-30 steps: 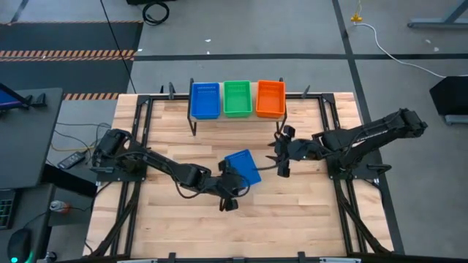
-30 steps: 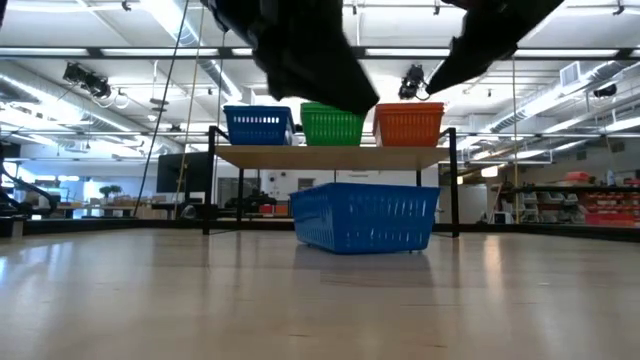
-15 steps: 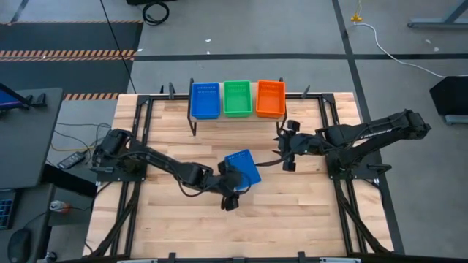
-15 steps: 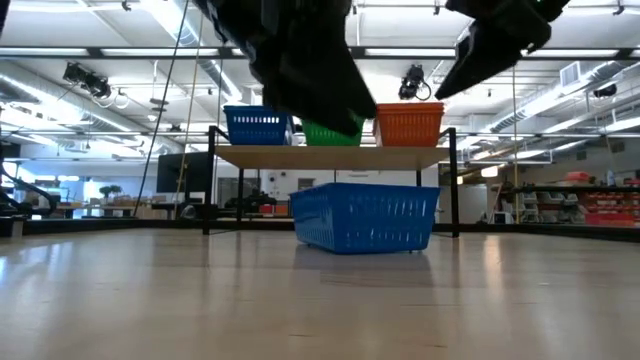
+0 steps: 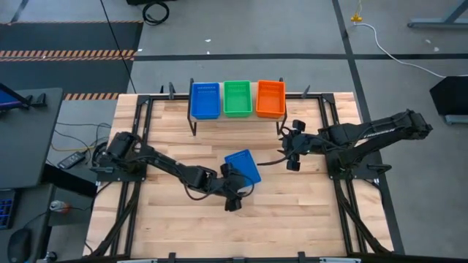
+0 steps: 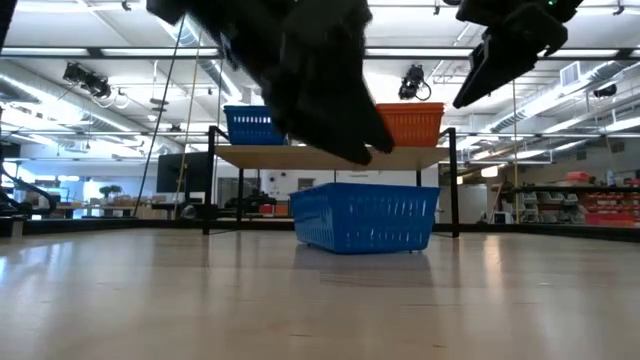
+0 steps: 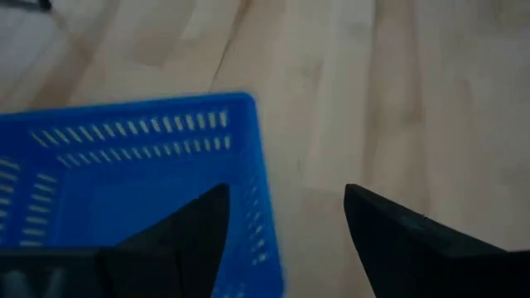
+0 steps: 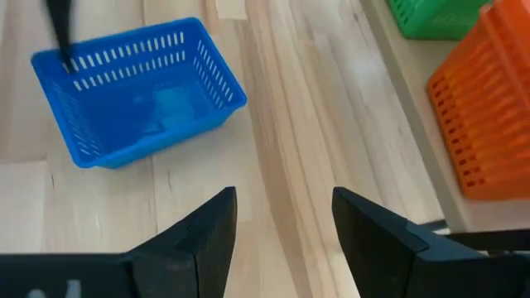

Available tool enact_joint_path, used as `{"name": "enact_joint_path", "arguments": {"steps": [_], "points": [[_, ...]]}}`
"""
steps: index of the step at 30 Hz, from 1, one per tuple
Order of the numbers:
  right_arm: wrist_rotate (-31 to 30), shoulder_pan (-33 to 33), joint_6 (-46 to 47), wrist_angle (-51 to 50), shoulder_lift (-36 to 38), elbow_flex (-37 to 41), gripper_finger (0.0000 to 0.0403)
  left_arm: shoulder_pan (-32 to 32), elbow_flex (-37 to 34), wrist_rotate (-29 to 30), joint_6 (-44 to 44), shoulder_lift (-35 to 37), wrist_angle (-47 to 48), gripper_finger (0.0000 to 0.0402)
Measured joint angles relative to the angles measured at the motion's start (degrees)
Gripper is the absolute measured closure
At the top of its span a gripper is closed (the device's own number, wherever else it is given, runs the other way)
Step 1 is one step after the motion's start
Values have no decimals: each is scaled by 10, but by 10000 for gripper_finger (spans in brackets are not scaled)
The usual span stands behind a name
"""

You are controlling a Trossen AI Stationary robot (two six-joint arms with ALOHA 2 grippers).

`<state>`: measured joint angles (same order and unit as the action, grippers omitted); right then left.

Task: Stack baskets on shelf by color
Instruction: Stack the blue bin on top of the blue bin on the shelf

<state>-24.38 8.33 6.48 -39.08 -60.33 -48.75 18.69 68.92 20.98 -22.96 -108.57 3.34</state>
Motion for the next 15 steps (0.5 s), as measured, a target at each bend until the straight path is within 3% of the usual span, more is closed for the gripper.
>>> {"name": "enact_joint_path", "arguments": {"steps": [9, 15], "points": [[0, 1, 15, 1, 4, 0, 197, -12, -2, 31, -5, -55, 5, 165], [0, 2, 28, -4, 4, 0, 197, -13, -2, 49, 6, -53, 4, 231]]}}
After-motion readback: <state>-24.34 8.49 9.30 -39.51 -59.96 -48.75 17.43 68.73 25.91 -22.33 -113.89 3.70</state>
